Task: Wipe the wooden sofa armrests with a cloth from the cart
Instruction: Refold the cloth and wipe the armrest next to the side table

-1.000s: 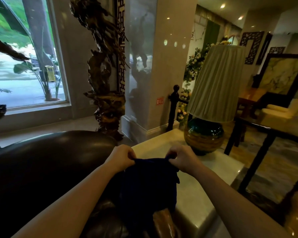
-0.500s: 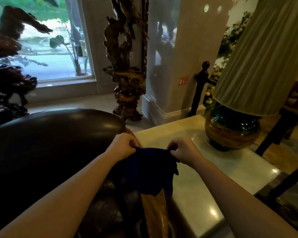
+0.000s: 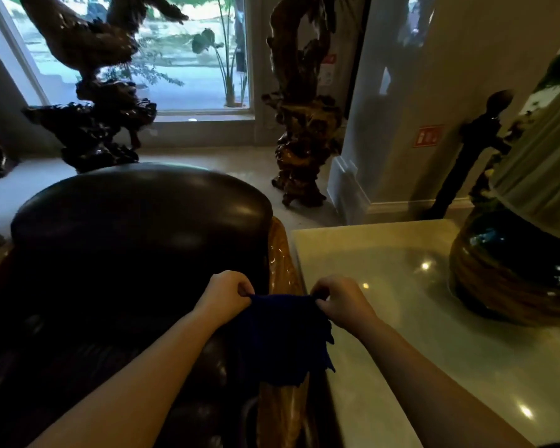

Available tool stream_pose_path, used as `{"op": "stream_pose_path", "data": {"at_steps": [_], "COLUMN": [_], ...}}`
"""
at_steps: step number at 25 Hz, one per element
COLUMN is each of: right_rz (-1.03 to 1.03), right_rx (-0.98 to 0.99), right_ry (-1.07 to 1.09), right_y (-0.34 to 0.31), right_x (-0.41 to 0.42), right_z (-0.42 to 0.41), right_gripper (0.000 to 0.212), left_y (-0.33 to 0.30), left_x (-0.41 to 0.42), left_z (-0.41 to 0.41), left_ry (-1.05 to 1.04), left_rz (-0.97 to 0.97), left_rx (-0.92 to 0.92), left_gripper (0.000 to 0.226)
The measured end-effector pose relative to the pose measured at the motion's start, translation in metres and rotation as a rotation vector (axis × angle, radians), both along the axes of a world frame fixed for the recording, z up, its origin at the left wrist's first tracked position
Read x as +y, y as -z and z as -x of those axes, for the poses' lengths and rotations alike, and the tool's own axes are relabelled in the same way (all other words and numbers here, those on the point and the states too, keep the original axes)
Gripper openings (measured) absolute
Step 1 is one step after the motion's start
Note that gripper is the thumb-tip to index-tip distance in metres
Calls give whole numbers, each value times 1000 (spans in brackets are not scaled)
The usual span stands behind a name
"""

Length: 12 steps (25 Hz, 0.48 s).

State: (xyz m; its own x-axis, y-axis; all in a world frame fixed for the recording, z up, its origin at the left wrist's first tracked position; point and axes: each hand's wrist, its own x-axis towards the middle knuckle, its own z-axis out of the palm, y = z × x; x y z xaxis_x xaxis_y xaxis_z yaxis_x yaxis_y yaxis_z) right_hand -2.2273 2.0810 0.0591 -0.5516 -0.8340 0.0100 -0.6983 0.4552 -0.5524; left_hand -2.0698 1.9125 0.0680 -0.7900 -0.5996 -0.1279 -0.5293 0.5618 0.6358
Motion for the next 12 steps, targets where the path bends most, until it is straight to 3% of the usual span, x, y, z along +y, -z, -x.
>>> {"op": "stream_pose_path", "data": {"at_steps": [12], "right_rz": [-6], "right_rx": [-56], "right_ry": [93], "right_y": [77], "right_x": [-55], "right_z": [57], "right_gripper": [16], "left_y": [77], "left_x": [-48], "left_z": [63], "left_ry": [-21], "left_rz": [-97], "left_rx": [7], "left_gripper": [20]}}
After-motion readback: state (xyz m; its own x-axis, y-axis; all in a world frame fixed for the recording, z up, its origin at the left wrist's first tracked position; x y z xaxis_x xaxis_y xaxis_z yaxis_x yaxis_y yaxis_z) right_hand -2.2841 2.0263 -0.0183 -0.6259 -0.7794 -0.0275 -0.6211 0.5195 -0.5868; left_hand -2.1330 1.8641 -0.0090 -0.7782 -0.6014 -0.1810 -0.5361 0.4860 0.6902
